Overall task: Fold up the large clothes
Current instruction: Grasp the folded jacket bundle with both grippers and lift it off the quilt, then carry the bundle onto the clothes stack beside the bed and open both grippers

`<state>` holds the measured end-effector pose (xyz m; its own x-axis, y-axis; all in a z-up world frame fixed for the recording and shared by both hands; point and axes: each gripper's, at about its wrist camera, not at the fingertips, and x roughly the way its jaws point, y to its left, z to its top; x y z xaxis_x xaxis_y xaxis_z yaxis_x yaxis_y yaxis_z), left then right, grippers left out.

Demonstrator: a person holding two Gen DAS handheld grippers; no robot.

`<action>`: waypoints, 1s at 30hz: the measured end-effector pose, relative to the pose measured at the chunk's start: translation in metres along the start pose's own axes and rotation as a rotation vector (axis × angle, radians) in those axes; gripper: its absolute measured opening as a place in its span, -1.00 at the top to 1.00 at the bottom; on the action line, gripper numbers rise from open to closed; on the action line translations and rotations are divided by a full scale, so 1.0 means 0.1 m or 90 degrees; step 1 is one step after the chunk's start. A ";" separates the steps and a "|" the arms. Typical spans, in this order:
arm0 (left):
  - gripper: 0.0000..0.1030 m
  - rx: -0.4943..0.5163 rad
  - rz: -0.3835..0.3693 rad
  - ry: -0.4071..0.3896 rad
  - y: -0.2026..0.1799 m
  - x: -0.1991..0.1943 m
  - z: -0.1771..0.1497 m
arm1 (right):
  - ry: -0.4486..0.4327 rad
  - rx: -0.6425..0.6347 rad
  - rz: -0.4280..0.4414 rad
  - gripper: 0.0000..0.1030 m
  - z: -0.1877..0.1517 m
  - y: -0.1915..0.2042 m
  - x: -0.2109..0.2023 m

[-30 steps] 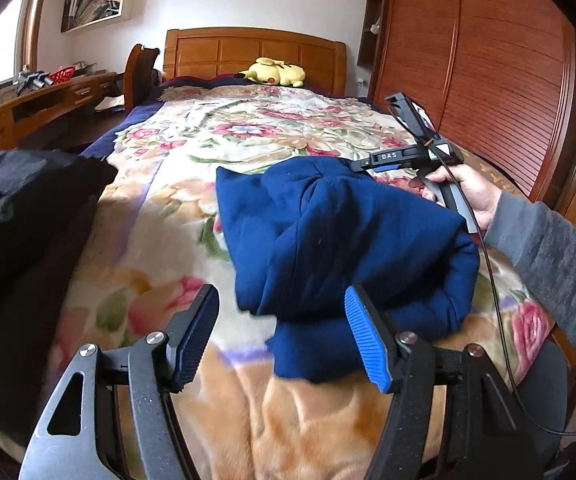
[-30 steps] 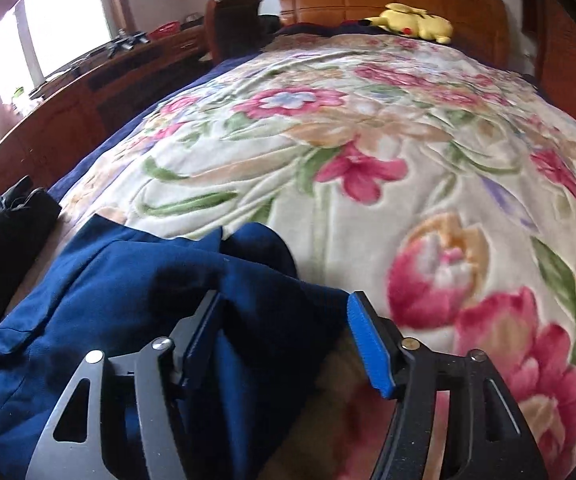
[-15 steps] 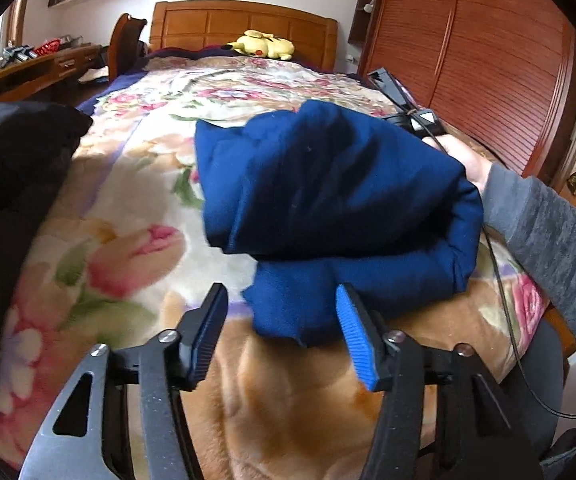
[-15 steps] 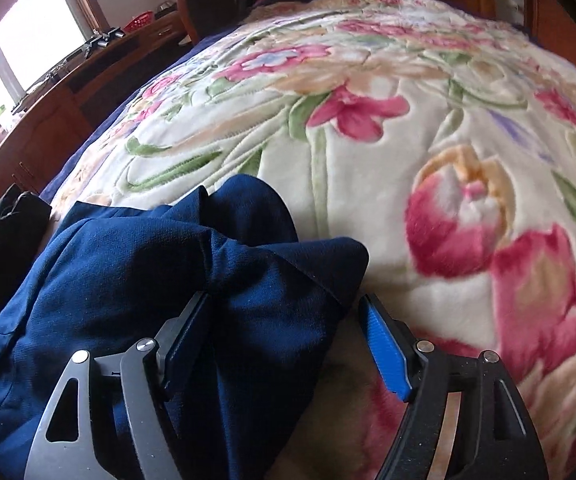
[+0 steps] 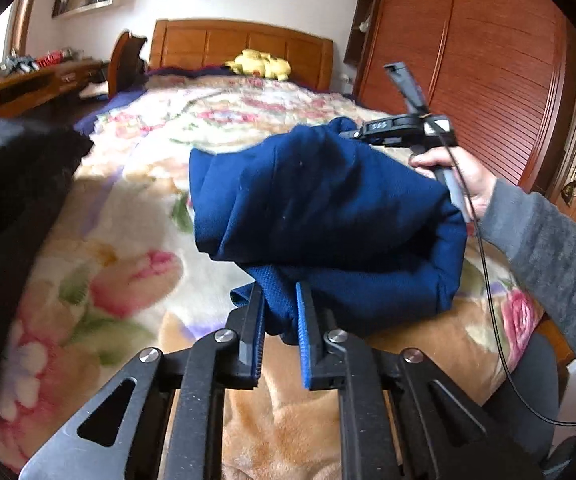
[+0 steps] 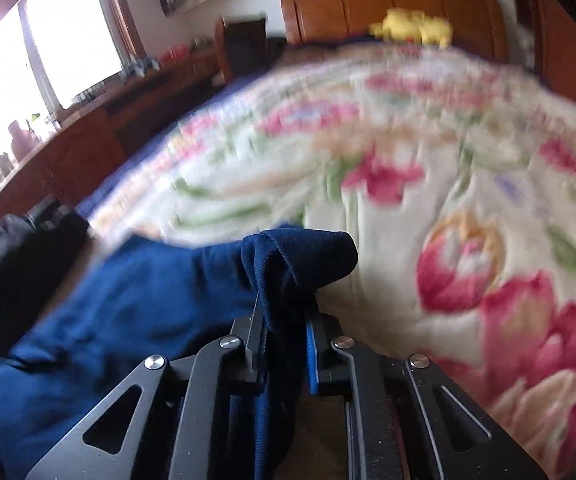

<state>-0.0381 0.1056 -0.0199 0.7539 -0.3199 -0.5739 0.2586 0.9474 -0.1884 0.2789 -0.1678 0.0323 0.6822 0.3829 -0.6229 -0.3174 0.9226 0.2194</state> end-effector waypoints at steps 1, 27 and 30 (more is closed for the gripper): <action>0.74 0.001 0.004 -0.007 -0.01 -0.03 0.02 | -0.013 -0.012 -0.008 0.74 0.03 0.06 -0.09; 0.80 0.023 0.221 -0.229 1.36 -1.92 0.70 | -0.176 -0.263 0.016 0.76 0.92 2.55 -0.87; 0.80 0.011 0.274 -0.238 1.70 -2.16 0.72 | -0.179 -0.285 0.037 0.76 1.02 2.96 -0.68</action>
<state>-0.1137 0.3348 0.1295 0.9552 0.1120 -0.2739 -0.1124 0.9936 0.0144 0.2054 0.0841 0.2165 0.7856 0.4880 -0.3804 -0.5687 0.8117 -0.1331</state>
